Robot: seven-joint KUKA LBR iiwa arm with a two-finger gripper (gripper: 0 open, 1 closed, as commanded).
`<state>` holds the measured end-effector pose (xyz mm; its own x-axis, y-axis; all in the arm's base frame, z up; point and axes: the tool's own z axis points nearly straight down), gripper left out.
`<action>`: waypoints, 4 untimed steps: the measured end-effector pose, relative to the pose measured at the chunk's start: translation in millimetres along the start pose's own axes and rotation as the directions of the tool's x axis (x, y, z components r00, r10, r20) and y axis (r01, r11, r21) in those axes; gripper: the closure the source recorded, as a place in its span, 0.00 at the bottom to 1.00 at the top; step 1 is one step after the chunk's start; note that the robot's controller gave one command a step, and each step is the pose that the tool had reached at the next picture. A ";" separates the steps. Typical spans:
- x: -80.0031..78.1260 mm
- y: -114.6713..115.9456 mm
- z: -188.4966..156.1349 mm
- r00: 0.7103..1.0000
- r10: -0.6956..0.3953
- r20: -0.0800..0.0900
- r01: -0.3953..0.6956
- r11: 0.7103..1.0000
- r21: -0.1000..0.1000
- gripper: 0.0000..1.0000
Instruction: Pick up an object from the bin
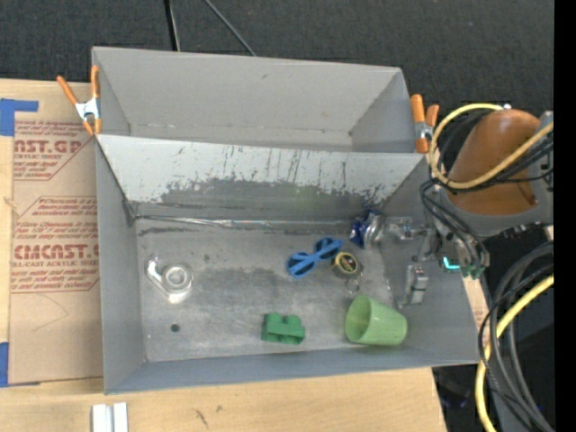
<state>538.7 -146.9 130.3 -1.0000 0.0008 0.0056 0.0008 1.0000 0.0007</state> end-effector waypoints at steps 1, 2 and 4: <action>-34.4 67.3 61.0 0.965 -0.264 0.009 0.264 0.965 0.001 0.00; -37.4 65.8 56.5 0.965 -0.261 0.019 0.261 0.965 0.006 1.00; -39.6 76.9 -101.8 0.952 -0.305 0.009 0.305 0.952 0.003 0.00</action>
Offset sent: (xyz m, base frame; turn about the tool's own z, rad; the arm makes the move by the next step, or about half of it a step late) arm 0.0330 0.0645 -0.0603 -0.2638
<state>579.0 -70.1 232.0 -0.9525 -0.3046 -0.0037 -0.3046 0.9525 -0.0008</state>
